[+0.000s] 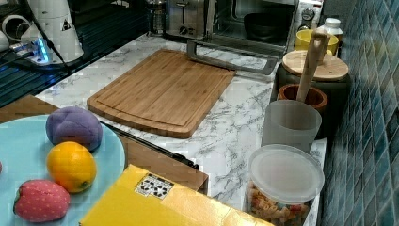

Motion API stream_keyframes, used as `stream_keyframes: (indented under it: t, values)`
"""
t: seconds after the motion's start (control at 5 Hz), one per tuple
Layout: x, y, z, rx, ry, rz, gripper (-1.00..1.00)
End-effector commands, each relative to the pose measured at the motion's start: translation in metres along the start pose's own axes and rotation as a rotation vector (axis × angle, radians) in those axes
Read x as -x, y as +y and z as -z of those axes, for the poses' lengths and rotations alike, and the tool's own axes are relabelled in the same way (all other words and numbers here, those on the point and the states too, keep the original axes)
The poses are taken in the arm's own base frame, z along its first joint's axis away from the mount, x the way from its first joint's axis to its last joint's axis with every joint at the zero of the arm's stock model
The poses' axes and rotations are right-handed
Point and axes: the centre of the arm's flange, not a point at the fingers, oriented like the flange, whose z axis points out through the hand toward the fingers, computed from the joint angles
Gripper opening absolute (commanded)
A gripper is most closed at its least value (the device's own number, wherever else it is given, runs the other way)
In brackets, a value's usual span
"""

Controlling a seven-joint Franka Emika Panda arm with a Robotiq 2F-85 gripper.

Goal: Close the oven.

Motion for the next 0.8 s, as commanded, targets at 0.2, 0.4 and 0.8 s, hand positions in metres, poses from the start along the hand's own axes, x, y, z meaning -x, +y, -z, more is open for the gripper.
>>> stream_keyframes:
  t: [0.2, 0.4, 0.8]
  values:
    - [-0.004, -0.006, -0.025, -0.008, -0.008, 0.064, -1.00]
    - [0.005, 0.007, -0.068, -0.077, -0.028, 0.230, -1.00]
    - [-0.007, 0.061, -0.146, -0.309, -0.105, 0.435, -1.00]
